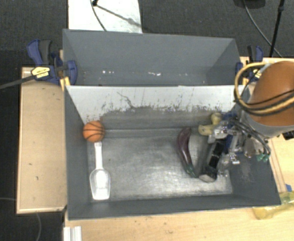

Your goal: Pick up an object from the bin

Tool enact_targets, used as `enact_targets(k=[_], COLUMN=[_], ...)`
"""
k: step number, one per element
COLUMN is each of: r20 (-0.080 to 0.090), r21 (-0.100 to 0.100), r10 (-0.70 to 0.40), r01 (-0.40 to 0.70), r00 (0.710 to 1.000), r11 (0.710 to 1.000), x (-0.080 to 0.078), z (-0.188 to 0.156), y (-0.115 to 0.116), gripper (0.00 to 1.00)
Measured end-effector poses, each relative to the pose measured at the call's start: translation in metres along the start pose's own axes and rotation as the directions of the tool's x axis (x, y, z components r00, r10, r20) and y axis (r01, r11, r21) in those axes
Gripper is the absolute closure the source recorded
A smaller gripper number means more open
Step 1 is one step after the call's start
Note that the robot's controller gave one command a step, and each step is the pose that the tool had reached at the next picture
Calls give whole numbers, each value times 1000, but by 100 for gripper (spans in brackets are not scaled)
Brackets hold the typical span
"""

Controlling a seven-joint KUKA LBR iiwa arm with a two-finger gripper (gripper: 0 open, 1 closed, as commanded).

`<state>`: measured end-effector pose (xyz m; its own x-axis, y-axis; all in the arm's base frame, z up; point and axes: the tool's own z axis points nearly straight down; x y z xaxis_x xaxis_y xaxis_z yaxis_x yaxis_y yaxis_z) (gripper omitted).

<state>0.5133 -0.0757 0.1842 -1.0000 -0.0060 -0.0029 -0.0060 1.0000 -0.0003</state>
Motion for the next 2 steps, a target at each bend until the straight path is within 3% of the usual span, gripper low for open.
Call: enact_targets(k=[1, 2], r20=[0, 9], r21=[0, 2], r10=[4, -41], r01=[-4, 41], r00=[1000, 999], r11=[1000, 999], x=[0, -12], z=[0, 35], y=[0, -7], gripper=[0, 0])
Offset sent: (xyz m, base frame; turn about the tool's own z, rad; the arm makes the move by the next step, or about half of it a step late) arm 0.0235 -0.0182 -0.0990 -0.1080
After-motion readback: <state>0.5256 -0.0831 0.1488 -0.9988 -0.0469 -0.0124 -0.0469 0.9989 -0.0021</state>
